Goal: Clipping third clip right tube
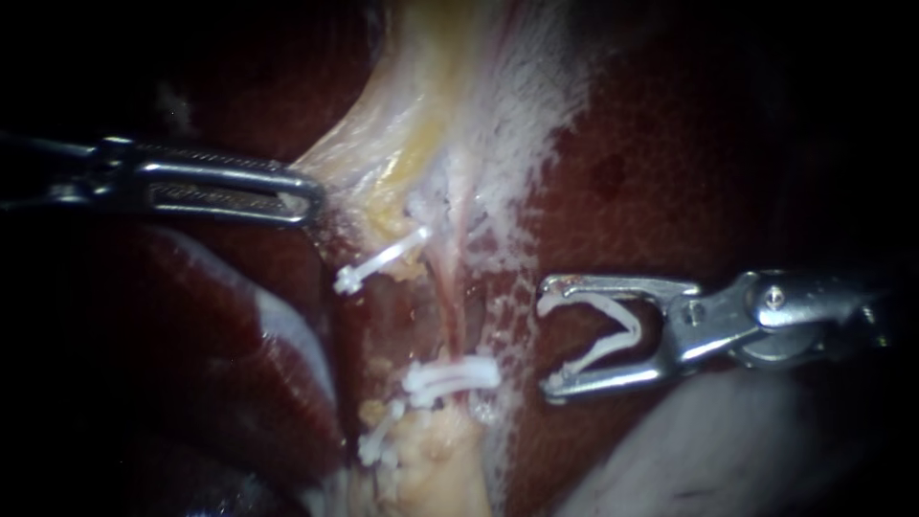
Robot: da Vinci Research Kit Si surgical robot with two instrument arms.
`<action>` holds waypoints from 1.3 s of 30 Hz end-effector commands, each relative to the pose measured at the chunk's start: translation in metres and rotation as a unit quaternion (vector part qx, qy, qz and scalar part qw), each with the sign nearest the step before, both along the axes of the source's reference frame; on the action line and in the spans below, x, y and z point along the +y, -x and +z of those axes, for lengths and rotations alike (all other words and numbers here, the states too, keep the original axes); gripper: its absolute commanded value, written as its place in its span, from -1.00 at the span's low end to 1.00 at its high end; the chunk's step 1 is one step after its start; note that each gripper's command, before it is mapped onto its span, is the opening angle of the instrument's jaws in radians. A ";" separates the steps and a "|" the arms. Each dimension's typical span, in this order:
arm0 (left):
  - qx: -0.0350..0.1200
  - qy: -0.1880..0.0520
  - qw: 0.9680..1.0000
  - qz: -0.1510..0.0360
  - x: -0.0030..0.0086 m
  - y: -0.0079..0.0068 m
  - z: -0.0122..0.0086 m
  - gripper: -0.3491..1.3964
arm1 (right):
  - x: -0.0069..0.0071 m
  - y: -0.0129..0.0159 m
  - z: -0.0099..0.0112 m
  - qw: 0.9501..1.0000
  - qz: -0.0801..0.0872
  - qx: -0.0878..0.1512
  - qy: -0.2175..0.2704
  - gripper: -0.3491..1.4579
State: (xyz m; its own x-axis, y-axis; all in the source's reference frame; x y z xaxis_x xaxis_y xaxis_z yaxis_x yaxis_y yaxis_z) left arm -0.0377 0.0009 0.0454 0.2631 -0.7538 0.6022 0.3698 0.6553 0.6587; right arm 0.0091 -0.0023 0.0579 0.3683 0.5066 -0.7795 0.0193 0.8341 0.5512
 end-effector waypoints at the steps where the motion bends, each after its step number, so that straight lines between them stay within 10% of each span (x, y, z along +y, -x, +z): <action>1: 0.002 0.001 1.000 -0.003 -0.0002 0.0001 -0.0004 -1.00 | 0.0000 -0.0002 0.0002 1.000 -0.001 -0.001 -0.007 0.05; 14: -0.011 0.002 1.000 0.003 -0.0025 0.0011 -0.0047 -1.00 | -0.0002 -0.0034 0.0021 1.000 -0.009 0.001 -0.024 0.04; 39: -0.012 0.002 1.000 0.003 -0.0026 0.0010 -0.0049 -1.00 | -0.0011 -0.0088 0.0041 0.997 -0.063 0.025 -0.035 -0.02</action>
State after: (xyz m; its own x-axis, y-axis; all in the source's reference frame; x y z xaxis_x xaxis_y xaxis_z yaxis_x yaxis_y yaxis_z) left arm -0.0387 -0.0017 0.0405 0.2541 -0.7499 0.6108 0.3504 0.6600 0.6645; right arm 0.0181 -0.0034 0.0620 0.3938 0.5110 -0.7641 0.1567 0.7818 0.6036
